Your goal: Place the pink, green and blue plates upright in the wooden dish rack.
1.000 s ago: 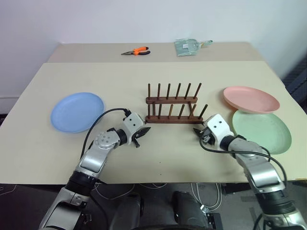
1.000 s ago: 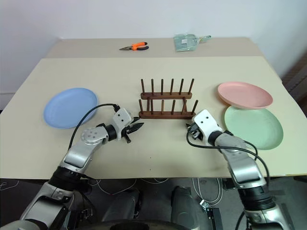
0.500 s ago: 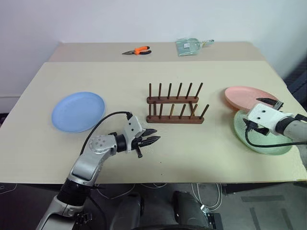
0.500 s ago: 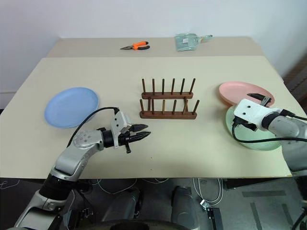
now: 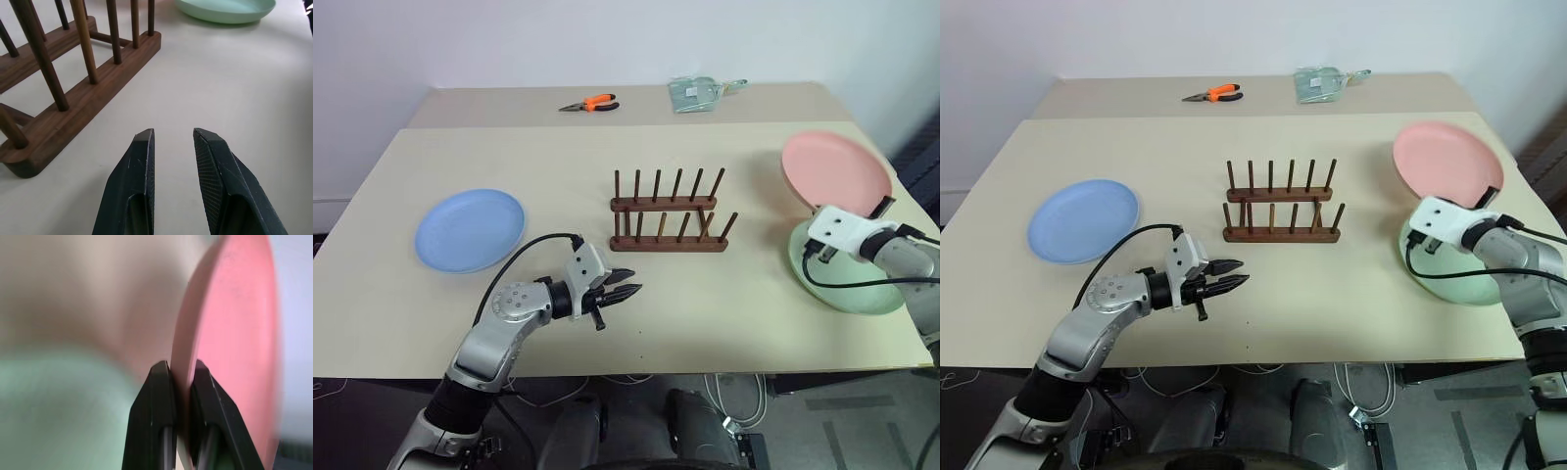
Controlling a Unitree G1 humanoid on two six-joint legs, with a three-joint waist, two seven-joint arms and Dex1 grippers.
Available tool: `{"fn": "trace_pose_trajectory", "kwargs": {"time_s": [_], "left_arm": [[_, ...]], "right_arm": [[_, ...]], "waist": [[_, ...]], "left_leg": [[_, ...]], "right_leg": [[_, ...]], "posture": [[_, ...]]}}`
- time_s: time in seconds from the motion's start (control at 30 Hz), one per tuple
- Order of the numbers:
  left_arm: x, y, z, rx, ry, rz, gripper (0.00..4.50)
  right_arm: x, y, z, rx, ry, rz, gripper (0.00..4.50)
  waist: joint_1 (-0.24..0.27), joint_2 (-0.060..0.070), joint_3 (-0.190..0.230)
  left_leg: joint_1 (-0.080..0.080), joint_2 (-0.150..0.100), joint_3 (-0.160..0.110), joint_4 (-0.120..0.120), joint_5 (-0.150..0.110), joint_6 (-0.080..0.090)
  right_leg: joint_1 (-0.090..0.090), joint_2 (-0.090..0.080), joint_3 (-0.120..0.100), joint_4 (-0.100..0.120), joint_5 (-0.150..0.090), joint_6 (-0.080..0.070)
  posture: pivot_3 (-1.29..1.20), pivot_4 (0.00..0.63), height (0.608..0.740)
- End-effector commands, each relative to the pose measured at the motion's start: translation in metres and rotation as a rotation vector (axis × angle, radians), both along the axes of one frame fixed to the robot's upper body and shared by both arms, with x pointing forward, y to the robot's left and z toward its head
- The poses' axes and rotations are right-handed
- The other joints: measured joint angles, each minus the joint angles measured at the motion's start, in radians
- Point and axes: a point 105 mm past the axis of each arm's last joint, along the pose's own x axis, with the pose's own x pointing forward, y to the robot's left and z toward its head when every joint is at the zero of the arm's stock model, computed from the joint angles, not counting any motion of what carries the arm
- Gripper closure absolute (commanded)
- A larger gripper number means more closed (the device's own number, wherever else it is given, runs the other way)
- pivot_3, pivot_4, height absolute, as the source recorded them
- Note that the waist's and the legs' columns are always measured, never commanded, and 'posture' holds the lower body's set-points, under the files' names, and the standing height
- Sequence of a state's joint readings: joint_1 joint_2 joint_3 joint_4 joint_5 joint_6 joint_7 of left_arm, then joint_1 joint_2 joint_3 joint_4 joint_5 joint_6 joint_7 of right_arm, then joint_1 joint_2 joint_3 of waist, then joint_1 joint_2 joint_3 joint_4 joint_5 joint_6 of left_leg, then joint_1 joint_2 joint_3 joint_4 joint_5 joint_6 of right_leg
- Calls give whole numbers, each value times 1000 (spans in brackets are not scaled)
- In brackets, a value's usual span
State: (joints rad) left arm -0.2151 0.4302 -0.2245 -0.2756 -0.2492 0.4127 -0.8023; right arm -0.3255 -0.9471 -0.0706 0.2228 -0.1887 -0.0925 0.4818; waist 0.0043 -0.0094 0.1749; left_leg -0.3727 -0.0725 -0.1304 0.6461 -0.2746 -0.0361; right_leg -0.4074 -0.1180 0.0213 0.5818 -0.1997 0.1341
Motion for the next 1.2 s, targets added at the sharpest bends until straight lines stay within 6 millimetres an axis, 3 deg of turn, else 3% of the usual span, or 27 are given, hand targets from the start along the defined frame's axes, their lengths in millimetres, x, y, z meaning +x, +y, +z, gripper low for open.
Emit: {"fn": "trace_pose_trajectory", "kwargs": {"time_s": [0.03,0.13,0.23,0.53,0.8,0.9,1.0,1.13,1.2], "left_arm": [[6,8,11,-12,-40,29,3273],[12,14,14,-21,-43,49,3273],[14,15,17,-31,-47,48,3273],[8,12,21,-60,-43,30,3273],[5,12,16,-53,-33,35,3273],[4,12,14,-45,-31,34,3273],[4,12,14,-43,-31,32,3273],[3,9,13,-37,-31,17,3273],[3,7,12,-38,-27,6,3273]], "right_arm": [[-15,38,77,490,-189,149,4464],[-47,85,115,1066,-93,466,4464],[-67,103,132,1371,5,628,4464],[-63,122,103,1487,226,556,4464],[-46,131,69,1539,345,414,4464],[-34,119,73,1514,234,329,3303],[-33,100,83,1439,102,286,1842],[-44,50,86,1364,-28,184,1842],[-55,29,70,1287,-10,101,1842]], "waist": [[-1,0,0],[0,1,1],[8,0,0],[5,1,1],[7,1,1],[7,1,1],[8,1,1],[15,1,1],[13,0,1]], "left_leg": [[0,0,0,0,0,0],[0,1,-4,0,0,0],[0,1,-7,0,0,0],[-1,0,-3,-1,0,1],[-1,1,-2,-1,0,1],[-1,1,-2,-1,0,1],[-1,0,-2,-1,0,1],[-3,0,-3,-1,0,1],[-3,0,-2,-1,-1,2]], "right_leg": [[0,0,0,0,0,0],[0,1,0,1,0,0],[0,1,0,0,0,0],[0,0,-2,-2,0,0],[-1,1,-1,-2,0,0],[-1,1,-1,-2,0,0],[-1,1,-1,-2,0,0],[0,0,-2,-3,-1,1],[0,0,-1,-4,-1,1]], "posture": [[0,150,740],[0,150,740],[0,150,740],[0,150,740],[0,150,740],[0,150,740],[0,150,740],[0,150,740],[0,150,740]]}}
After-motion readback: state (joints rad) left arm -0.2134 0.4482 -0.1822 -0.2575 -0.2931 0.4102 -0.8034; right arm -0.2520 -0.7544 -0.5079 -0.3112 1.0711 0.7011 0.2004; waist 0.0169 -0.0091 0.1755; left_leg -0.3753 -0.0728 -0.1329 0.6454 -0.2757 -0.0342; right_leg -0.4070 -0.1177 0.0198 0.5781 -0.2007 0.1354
